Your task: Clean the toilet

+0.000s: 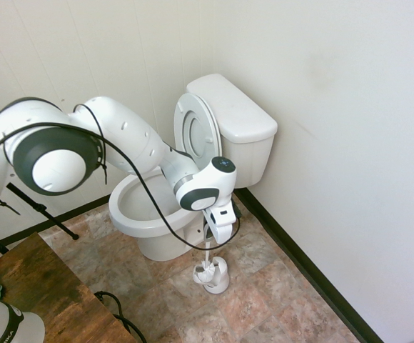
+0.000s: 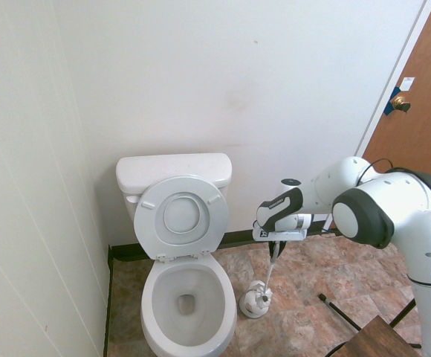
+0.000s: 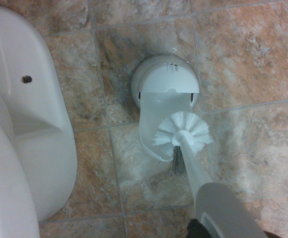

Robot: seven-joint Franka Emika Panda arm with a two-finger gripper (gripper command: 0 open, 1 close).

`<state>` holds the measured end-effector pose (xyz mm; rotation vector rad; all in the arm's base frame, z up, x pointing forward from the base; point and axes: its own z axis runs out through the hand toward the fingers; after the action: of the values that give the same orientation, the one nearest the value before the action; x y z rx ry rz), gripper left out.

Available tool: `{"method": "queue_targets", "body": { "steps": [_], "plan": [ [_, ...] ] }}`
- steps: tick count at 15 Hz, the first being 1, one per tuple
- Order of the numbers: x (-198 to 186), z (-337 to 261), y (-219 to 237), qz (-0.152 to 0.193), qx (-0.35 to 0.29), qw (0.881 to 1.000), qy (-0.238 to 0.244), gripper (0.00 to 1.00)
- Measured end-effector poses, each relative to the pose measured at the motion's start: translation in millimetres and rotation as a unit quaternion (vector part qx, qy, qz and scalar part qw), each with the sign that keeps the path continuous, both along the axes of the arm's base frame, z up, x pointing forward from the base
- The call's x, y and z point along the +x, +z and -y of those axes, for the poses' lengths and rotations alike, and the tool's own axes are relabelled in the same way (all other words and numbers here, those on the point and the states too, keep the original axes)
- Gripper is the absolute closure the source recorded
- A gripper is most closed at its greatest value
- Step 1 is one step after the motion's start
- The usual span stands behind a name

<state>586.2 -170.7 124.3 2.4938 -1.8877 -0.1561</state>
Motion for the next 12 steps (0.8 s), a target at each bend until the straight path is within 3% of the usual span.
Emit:
{"method": "queue_targets", "body": {
  "steps": [6,12],
  "plan": [
    [-40.6,-8.2,121.3,0.051,-0.015,0.998,0.025,1.0],
    [-57.9,-59.3,217.8,0.086,-0.028,0.994,0.063,1.0]
  ]
}}
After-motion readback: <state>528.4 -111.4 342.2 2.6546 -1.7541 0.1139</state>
